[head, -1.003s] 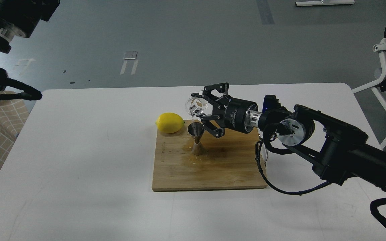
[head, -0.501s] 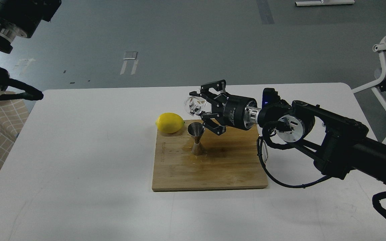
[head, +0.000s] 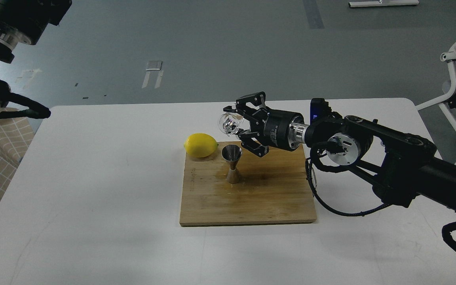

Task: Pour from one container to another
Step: 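Tilt the glass cup over the jigger with the right gripper, then hold the glass cup tipped over the jigger mouth to pour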

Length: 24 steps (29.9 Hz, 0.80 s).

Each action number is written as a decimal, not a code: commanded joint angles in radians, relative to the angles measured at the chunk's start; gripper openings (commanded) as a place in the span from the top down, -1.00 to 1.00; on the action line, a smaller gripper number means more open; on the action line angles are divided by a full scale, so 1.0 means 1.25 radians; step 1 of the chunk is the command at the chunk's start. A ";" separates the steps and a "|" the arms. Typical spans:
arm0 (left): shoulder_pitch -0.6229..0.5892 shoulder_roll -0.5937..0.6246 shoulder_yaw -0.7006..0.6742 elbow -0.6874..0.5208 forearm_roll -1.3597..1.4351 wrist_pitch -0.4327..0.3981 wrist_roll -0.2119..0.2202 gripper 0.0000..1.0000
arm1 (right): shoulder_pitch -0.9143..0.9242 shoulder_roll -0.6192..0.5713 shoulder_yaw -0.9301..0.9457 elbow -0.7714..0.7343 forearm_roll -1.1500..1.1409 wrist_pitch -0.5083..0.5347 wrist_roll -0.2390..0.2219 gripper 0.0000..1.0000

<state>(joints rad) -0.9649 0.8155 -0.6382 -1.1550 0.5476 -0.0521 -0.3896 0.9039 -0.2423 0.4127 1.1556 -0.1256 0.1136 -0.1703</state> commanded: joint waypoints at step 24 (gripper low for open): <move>0.000 -0.001 0.000 0.000 0.000 0.000 0.000 -0.95 | 0.044 -0.025 -0.028 0.003 -0.061 0.022 0.000 0.18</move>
<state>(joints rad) -0.9649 0.8149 -0.6382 -1.1553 0.5476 -0.0521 -0.3896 0.9543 -0.2670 0.3781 1.1573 -0.1907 0.1412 -0.1703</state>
